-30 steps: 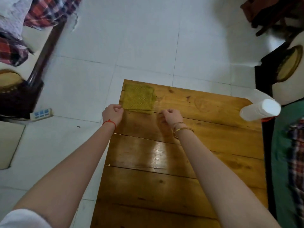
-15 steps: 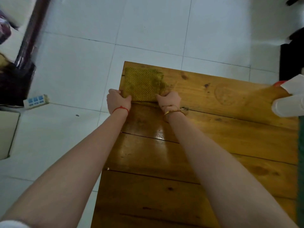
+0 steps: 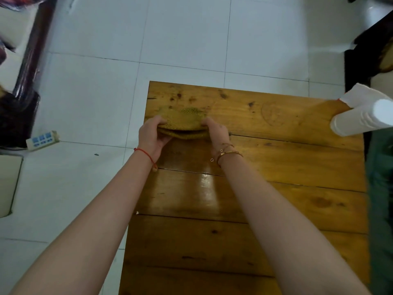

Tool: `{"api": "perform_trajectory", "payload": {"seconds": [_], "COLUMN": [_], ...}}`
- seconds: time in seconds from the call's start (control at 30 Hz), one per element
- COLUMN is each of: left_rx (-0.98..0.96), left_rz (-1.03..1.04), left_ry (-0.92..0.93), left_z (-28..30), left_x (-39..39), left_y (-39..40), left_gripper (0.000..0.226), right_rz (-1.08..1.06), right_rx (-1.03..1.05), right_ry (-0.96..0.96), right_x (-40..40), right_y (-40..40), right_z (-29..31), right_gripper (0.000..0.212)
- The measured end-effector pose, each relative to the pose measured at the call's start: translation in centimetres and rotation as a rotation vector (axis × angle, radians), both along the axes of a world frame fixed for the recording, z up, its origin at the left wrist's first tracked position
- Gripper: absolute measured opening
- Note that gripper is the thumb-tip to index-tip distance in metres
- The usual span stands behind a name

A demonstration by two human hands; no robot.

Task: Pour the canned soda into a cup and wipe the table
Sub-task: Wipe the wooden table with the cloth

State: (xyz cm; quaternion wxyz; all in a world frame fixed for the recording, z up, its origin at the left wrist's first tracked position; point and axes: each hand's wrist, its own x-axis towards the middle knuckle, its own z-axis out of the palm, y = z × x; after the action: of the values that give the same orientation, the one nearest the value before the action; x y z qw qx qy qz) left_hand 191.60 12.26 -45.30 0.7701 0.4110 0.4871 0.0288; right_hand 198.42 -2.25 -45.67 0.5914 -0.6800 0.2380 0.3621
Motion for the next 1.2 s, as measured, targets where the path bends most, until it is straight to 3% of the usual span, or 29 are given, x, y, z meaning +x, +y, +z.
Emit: {"api": "perform_trajectory", "payload": {"seconds": [0.07,0.17,0.3,0.5,0.6,0.73,0.8,0.9,0.97,1.0,1.1,1.2], "left_rx": [-0.095,-0.159,-0.002,0.107,0.278,0.941,1.108,1.198,1.263,1.283,1.324,1.324], "left_rz": [0.02,0.025,-0.06,-0.266,-0.372,-0.649,-0.691,-0.73,-0.793,-0.829,-0.911,-0.963], "left_ry": [-0.068,-0.132,-0.079,-0.036,-0.044,0.071,0.104,0.177,0.239,0.263,0.325,0.349], "left_z": [0.6,1.6,2.8,4.1,4.5,3.0,1.8,-0.2,-1.2,-1.5,-2.3,-3.0], "left_x": [-0.9,-2.3,-4.0,-7.6,-9.9,-15.0,-17.7,-21.6,-24.3,-25.5,-28.7,-31.1], "left_y": [-1.5,-4.0,-7.9,-14.5,-18.2,-21.8,-23.5,-26.3,-27.9,-28.6,-30.6,-31.6], "left_gripper": [0.006,0.009,0.02,0.076,0.076,0.059,0.054,0.054,0.057,0.058,0.06,0.06], "right_rz": [-0.21,-0.459,-0.617,-0.522,-0.554,-0.568,-0.494,-0.209,-0.047,0.033,0.343,0.626], "right_rx": [0.254,0.487,0.632,0.625,0.572,0.269,0.038,-0.357,-0.587,-0.669,-0.809,-0.777], "right_ry": [0.188,0.293,0.342,0.267,0.206,0.018,-0.189,-0.53,-0.664,-0.705,-0.778,-0.797], "right_x": [-1.0,-2.6,-5.2,-9.1,-10.4,-12.0,-13.4,-15.9,-18.2,-19.4,-23.3,-27.2], "right_y": [-0.9,-2.8,-6.5,-13.7,-18.6,-26.6,-30.3,-35.2,-38.0,-39.1,-41.4,-42.3], "right_z": [0.8,1.7,2.5,4.2,4.7,4.5,4.3,3.0,2.1,1.8,0.4,-0.8], "right_gripper": [0.028,0.021,0.019,0.019,0.017,0.05,0.052,0.036,0.019,0.021,0.021,0.022]}}
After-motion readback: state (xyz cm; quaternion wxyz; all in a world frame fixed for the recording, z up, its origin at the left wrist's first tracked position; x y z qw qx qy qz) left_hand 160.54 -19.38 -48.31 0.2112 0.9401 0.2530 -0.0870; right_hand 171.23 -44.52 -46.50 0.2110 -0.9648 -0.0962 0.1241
